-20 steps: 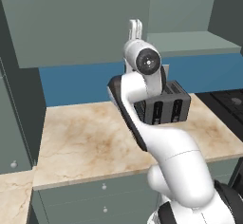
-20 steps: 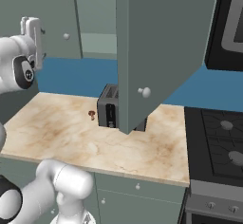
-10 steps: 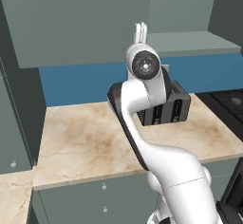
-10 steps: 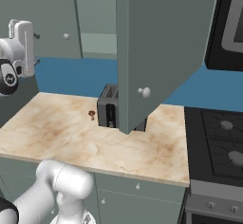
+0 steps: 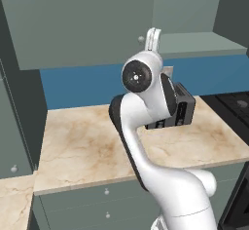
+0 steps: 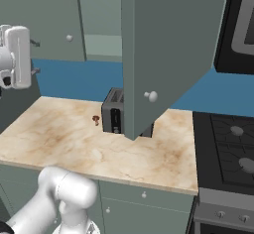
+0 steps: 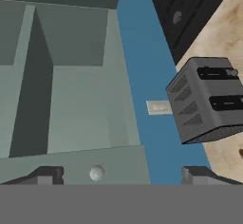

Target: Close all open cabinet doors.

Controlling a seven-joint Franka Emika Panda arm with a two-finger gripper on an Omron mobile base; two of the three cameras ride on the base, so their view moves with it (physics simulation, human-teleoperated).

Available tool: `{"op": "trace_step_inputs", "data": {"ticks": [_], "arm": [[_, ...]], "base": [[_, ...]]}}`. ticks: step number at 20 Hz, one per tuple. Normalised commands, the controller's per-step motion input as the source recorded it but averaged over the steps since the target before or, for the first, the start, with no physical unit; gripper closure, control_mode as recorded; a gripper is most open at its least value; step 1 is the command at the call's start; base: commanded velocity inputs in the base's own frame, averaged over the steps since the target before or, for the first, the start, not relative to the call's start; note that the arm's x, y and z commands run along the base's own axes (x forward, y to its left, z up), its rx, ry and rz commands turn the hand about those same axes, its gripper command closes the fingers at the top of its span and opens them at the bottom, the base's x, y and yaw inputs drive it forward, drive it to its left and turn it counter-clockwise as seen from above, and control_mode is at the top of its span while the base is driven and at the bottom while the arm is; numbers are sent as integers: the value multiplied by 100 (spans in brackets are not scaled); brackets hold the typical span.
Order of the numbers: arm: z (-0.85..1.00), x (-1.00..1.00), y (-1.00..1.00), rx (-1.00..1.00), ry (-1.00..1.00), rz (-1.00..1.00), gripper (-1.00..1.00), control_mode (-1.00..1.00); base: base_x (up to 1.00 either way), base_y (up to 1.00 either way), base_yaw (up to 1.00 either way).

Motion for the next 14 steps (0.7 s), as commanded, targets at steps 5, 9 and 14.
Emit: {"op": "trace_step_inputs", "data": {"ticks": [5,9,14], "arm": [[0,-40,-23,0,1,-28,-100,-100],[0,-31,-25,-1,4,-33,-100,-100],[-2,-37,-33,0,0,-32,-100,-100]], "base": [[0,0,0],[0,0,0],[0,0,0]]}}
